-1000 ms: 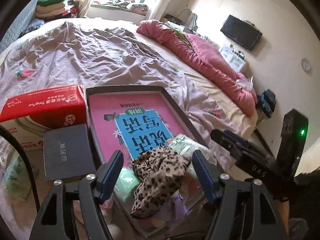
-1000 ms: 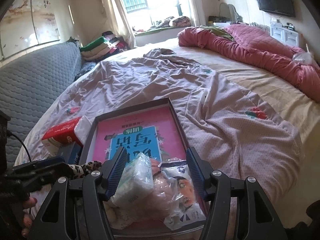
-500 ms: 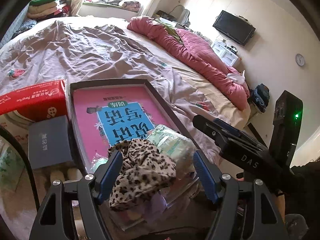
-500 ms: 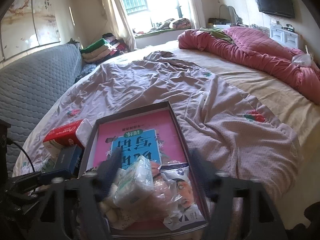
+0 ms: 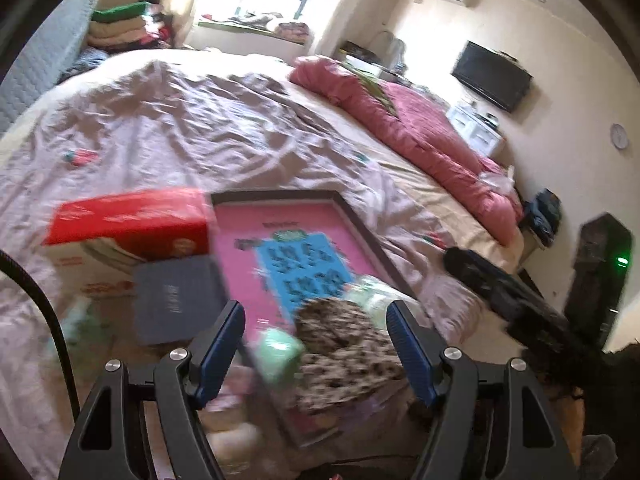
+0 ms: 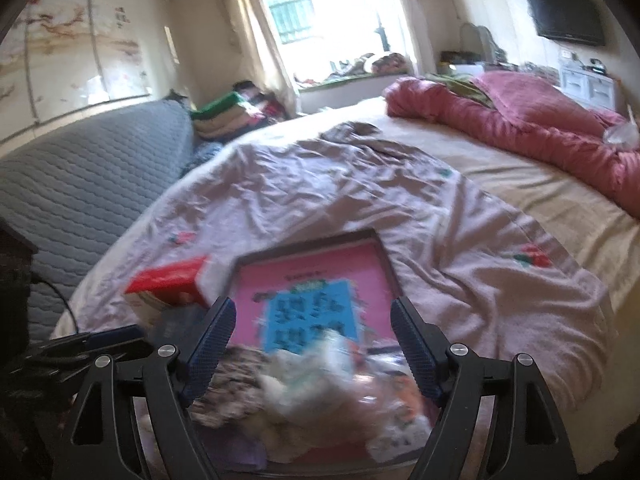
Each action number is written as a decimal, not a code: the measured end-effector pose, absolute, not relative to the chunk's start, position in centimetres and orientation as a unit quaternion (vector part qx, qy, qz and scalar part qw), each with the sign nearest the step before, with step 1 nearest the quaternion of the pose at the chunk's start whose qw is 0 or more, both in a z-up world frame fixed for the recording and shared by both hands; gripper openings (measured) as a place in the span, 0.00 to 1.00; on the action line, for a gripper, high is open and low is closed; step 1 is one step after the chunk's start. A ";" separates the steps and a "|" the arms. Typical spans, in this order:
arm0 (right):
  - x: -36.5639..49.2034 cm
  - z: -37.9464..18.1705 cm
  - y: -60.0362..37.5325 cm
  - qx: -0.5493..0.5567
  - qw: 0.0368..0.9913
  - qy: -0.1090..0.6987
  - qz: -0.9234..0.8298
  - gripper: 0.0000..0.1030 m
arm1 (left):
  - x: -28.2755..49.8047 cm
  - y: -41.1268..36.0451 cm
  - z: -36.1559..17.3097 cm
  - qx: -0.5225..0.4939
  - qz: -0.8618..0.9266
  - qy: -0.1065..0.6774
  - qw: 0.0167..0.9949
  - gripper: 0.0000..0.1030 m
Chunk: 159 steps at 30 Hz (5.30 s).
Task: Organize soft objects
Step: 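Withdraw both grippers from the tray toward the remaining items, then grasp the white tissue pack with the left gripper while the right grasps the pink-dressed bunny, then carry the tissue pack with the left gripper while the right carries the bunny over the tray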
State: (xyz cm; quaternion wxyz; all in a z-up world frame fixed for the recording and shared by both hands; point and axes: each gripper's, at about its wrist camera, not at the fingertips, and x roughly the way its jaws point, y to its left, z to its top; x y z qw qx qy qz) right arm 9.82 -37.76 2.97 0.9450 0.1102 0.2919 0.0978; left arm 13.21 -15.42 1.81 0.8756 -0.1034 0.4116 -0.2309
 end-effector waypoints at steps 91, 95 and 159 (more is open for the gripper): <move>10.3 -4.3 -17.1 0.065 0.884 0.435 0.160 0.33 | 16.9 -0.3 -7.9 -0.123 -0.117 0.484 0.858 0.27; 9.8 -2.5 -17.4 0.076 0.890 0.415 0.173 0.33 | 15.3 -0.5 -4.9 -0.112 -0.112 0.457 0.875 0.27; 12.4 -4.9 -41.0 0.060 0.901 0.430 0.006 0.35 | 15.0 -23.2 -3.8 -0.032 -0.230 0.477 0.848 0.27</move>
